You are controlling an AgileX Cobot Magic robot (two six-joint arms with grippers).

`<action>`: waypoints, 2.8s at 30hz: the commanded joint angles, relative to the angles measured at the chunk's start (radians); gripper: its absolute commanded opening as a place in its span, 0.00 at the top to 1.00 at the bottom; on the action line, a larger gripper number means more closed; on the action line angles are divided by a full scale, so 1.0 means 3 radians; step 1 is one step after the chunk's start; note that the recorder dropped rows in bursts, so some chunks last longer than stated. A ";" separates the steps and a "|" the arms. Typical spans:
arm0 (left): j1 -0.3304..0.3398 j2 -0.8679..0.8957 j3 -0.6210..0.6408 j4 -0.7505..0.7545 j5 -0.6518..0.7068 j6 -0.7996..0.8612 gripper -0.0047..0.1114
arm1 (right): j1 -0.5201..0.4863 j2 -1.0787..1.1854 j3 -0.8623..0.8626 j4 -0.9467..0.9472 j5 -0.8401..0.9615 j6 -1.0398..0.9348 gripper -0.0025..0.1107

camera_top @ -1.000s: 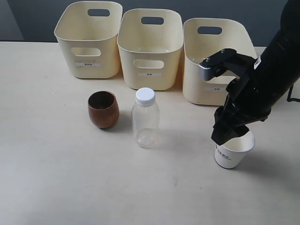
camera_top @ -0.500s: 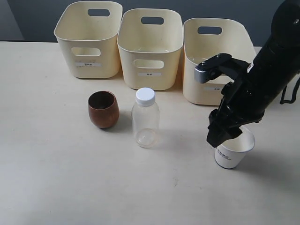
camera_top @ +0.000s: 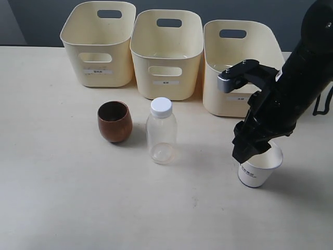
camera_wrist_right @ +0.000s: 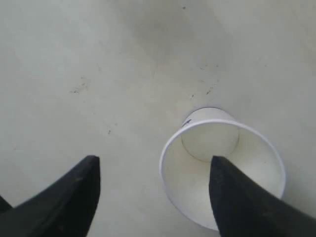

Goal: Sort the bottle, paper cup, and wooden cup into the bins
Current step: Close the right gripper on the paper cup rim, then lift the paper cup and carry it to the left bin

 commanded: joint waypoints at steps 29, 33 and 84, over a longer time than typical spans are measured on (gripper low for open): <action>0.0002 -0.0017 0.0006 0.0000 -0.0023 -0.0006 0.96 | 0.0000 0.0006 0.0103 0.0021 -0.0197 0.0034 0.44; 0.0002 -0.0017 0.0006 0.0000 -0.0023 -0.0006 0.96 | 0.0000 0.0006 0.0141 -0.0028 -0.0191 0.0034 0.44; 0.0002 -0.0017 0.0006 0.0000 -0.0023 -0.0006 0.96 | 0.0390 -0.0762 -0.0024 -0.0410 -0.3159 0.0143 0.98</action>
